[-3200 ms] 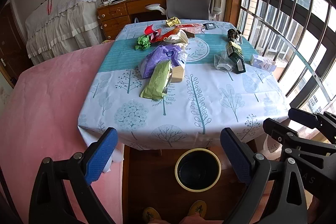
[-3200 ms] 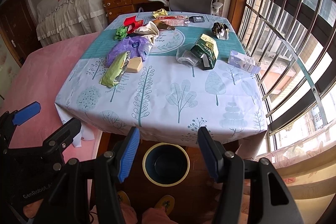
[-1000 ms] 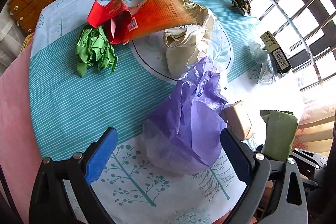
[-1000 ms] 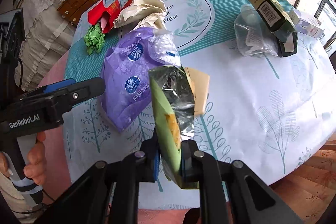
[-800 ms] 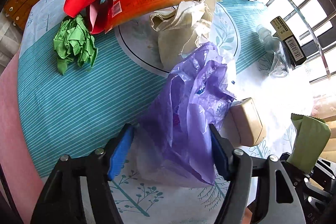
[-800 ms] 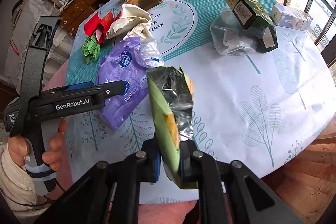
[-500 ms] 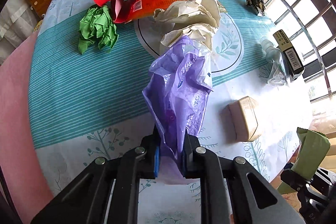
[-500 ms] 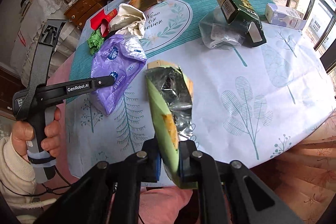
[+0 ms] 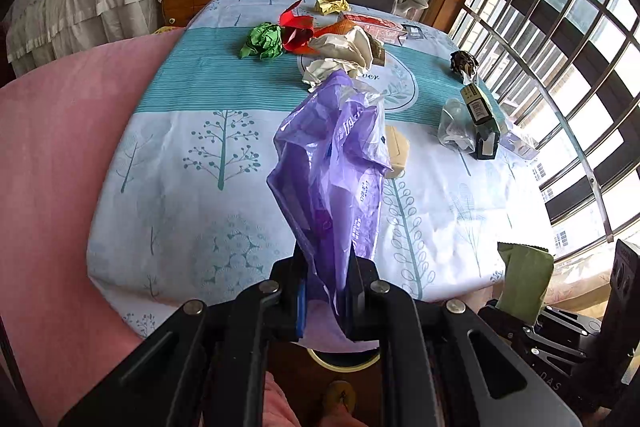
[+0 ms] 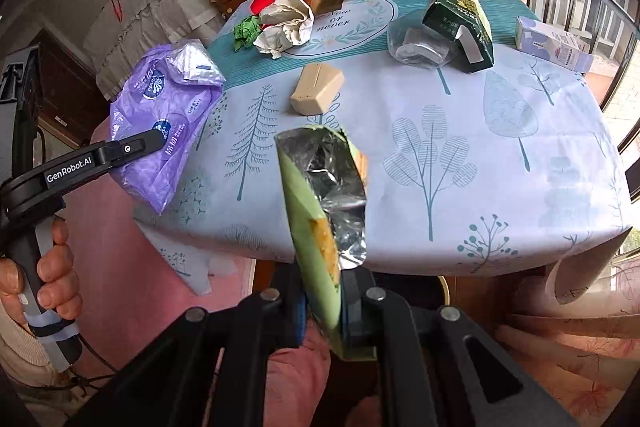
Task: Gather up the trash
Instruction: 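Carry both items over the bin and open both grippers to drop them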
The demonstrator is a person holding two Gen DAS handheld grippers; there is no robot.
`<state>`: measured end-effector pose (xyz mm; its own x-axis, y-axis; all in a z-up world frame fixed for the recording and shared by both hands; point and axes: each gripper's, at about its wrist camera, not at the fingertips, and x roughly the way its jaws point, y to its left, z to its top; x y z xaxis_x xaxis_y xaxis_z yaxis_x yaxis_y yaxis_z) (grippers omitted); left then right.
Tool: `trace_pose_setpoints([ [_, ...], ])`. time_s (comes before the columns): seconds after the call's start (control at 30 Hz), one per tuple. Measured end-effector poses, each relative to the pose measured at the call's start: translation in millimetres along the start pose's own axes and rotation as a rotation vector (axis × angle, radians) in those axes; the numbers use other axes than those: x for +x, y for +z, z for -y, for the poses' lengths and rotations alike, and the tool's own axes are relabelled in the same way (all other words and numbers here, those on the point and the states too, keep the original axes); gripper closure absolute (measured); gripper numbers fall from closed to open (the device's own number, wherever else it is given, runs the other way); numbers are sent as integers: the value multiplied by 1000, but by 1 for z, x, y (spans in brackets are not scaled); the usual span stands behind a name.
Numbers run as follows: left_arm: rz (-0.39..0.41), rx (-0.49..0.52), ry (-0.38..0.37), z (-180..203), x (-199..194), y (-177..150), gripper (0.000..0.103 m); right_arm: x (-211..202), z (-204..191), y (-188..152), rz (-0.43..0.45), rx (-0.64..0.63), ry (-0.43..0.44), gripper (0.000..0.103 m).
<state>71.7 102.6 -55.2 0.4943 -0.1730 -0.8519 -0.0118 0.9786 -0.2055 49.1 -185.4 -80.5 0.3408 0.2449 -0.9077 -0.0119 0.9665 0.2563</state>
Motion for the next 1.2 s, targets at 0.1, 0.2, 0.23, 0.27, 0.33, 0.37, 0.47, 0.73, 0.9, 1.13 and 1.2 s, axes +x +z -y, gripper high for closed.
trace_pose_setpoints([
  [0.1,-20,23,3,22,-1,-51,92,8,7,-33,-47,-29,8,92],
  [0.2,-63,45,9,38,13,-98,92,31,17,-65,-120,-27,20,91],
  [0.23,-81,52,18,42,21,-113,92,44,24,-76,-152,-20,15,91],
  [0.27,-96,59,32,44,30,-127,92,58,30,-86,-180,-8,14,91],
  [0.33,-138,76,48,47,59,-159,92,91,44,-107,-228,30,10,91],
  [0.37,-163,82,57,47,77,-173,92,110,51,-116,-249,49,0,91],
  [0.47,-229,82,65,44,141,-210,92,173,76,-142,-301,100,-30,91],
  [0.73,-277,46,56,35,293,-265,88,322,135,-184,-313,150,-111,85],
  [0.9,-279,26,70,31,336,-274,62,361,155,-188,-286,195,-119,47],
  [1.13,-261,18,82,33,332,-261,10,344,170,-187,-250,190,-161,34],
  [1.2,-252,20,95,33,323,-256,8,335,168,-186,-245,179,-177,34],
])
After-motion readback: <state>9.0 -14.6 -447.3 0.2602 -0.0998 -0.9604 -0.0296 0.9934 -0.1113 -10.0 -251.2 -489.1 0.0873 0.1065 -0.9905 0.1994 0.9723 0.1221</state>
